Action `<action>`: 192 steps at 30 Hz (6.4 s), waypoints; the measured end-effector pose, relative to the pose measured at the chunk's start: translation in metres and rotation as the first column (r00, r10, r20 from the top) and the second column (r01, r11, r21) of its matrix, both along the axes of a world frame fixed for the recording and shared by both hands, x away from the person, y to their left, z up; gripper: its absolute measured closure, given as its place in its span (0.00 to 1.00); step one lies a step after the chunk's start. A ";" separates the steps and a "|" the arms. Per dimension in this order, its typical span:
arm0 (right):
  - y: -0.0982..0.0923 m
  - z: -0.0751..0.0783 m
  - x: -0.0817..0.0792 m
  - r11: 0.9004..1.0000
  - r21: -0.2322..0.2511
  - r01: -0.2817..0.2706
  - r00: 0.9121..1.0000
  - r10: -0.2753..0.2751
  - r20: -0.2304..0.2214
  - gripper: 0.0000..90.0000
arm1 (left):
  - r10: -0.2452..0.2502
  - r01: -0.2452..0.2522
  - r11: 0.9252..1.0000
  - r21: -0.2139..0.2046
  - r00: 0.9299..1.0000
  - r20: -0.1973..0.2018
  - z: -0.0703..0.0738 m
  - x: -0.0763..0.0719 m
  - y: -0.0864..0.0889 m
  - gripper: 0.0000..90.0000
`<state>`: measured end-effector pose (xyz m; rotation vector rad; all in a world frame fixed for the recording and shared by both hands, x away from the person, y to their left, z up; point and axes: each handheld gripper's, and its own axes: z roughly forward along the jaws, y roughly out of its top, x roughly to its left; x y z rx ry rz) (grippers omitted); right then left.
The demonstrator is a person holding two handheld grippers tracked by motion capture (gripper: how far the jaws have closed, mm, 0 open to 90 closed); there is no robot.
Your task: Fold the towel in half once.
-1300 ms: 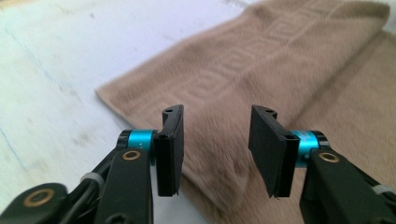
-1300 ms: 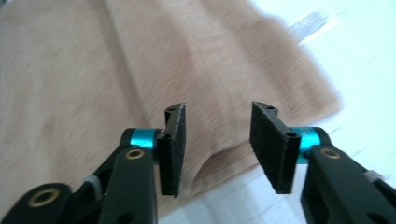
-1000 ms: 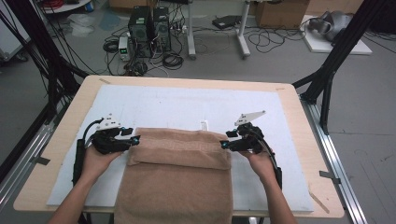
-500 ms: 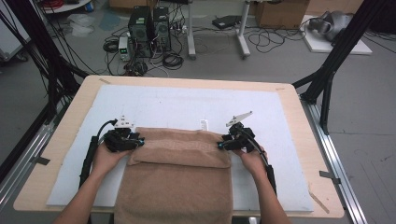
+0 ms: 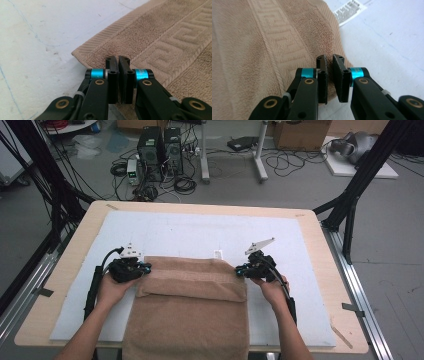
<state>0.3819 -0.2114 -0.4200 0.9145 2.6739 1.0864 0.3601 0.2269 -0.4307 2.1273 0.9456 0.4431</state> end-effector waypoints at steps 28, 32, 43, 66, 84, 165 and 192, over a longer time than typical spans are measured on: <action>-0.001 0.043 -0.117 0.963 0.053 -0.265 0.963 0.261 0.067 0.92 | -0.154 0.174 0.972 -0.159 0.979 0.131 0.027 -0.140 0.039 0.92; -0.005 0.045 -0.128 0.958 0.067 -0.280 0.959 0.275 0.065 0.83 | -0.146 0.170 0.970 -0.175 0.979 0.144 0.037 -0.147 0.045 0.73; -0.015 0.038 -0.087 0.987 0.078 -0.140 0.986 0.133 0.097 0.71 | -0.080 0.102 0.981 -0.165 0.987 0.137 0.037 -0.095 0.039 0.71; -0.014 -0.005 -0.040 0.998 0.054 -0.028 1.000 0.029 -0.006 0.54 | -0.087 0.081 0.994 -0.068 0.992 -0.095 -0.006 -0.033 0.028 0.66; -0.003 -0.003 -0.032 0.993 -0.031 -0.115 0.993 0.114 -0.031 0.91 | -0.051 0.049 0.998 -0.044 0.998 -0.043 -0.002 -0.030 0.020 0.96; -0.013 0.029 -0.071 0.963 0.057 -0.263 0.965 0.261 0.030 0.97 | -0.121 0.120 0.991 -0.067 0.992 -0.017 0.003 -0.032 -0.008 0.59; -0.013 0.034 -0.100 0.958 0.010 -0.286 0.956 0.284 0.076 0.79 | -0.214 0.240 0.963 -0.124 0.958 0.191 0.023 -0.119 0.029 0.64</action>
